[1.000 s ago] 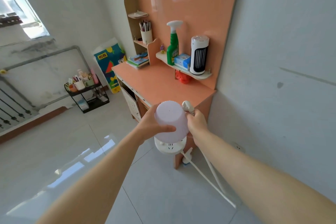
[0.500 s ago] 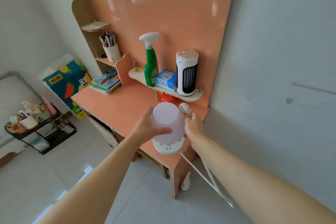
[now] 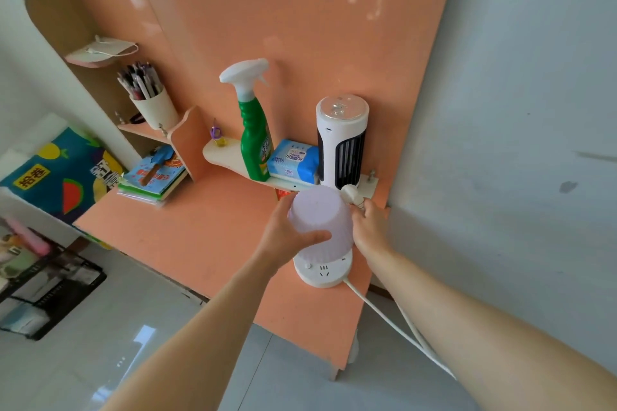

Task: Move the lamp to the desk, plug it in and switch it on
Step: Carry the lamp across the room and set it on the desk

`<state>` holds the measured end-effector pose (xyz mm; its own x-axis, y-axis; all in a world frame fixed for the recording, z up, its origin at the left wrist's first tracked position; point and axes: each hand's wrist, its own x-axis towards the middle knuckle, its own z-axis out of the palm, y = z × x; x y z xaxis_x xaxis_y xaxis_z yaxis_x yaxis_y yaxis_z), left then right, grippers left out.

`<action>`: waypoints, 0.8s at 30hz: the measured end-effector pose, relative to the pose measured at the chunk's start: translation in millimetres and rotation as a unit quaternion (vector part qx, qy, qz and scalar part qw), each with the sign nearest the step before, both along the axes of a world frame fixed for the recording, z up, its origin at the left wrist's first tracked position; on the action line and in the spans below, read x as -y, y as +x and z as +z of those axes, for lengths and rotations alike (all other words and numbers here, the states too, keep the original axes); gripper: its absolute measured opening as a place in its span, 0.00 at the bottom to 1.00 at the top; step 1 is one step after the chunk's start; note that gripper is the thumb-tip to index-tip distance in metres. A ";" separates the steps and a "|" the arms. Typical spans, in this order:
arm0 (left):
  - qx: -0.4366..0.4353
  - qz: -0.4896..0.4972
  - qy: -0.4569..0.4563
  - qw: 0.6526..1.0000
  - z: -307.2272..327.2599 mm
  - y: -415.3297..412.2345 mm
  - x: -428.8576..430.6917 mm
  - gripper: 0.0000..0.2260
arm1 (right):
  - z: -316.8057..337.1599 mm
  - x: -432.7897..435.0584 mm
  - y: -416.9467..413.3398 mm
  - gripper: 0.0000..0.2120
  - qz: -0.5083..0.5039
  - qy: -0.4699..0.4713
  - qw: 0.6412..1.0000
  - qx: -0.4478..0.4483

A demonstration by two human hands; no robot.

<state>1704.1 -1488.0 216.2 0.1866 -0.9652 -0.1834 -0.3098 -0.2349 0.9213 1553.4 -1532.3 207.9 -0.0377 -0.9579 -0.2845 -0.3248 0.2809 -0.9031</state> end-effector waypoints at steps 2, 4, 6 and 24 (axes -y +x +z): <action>-0.006 0.001 -0.005 1.000 -0.8 -1.3 8.4 0.37 | -1.6 7.6 -0.9 0.13 -0.002 -0.002 1.000 -0.011; -0.009 0.005 -0.009 1.000 -2.8 -2.9 15.9 0.36 | -2.4 16.2 -2.1 0.14 -0.003 -0.005 1.000 -0.022; -0.002 0.020 -0.014 1.000 -5.1 -5.5 19.1 0.37 | -1.0 21.7 -3.5 0.14 0.005 -0.007 1.000 -0.028; 0.069 0.138 0.020 0.988 -0.3 -35.0 18.1 0.44 | 1.4 22.7 -31.4 0.13 0.074 -0.077 0.990 -0.088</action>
<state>1669.1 -1506.1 216.0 0.4684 -0.8659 -0.1753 -0.3511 -0.3645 0.8625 1522.0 -1555.0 209.2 0.0706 -0.9882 -0.1356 -0.5084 0.0813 -0.8573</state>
